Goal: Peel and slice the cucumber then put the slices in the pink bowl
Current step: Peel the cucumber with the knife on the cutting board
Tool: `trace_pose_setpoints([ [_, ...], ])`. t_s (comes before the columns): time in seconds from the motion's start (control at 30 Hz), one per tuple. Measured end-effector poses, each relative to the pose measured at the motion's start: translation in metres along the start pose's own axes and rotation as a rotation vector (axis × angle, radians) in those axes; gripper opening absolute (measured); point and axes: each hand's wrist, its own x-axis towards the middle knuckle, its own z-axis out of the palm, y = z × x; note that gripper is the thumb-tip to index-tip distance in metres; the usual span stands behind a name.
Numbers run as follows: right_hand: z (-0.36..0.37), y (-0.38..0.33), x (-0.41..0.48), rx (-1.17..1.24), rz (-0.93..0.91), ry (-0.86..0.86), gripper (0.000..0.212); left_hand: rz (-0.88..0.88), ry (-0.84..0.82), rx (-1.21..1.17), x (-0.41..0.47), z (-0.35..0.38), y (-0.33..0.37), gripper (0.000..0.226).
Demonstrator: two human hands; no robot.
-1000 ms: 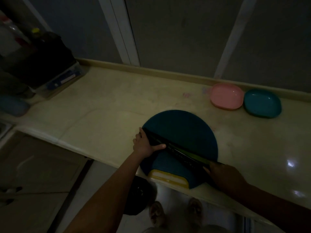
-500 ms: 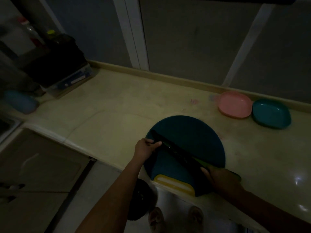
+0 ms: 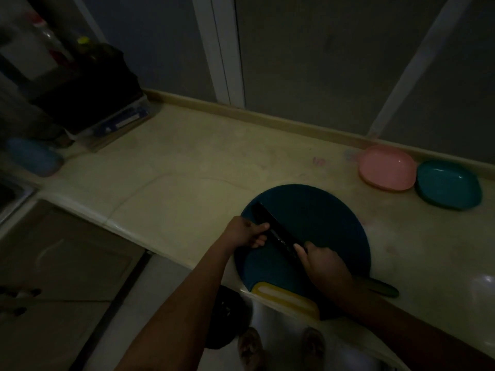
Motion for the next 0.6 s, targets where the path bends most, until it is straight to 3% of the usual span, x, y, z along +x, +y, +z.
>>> trace_pose_setpoints([
  [0.17,0.0,-0.011,-0.003,0.034,0.04,0.081,0.043,-0.044,-0.059,-0.013,0.002,0.01,0.006,0.028],
  [0.4,0.004,-0.02,0.001,-0.004,0.066,0.051,0.044,-0.052,-0.106,0.054,0.009,0.005,0.011,0.029],
  [0.6,0.004,-0.024,0.006,0.101,0.085,0.03,0.043,-0.065,-0.169,0.132,0.014,0.0,0.015,0.031],
])
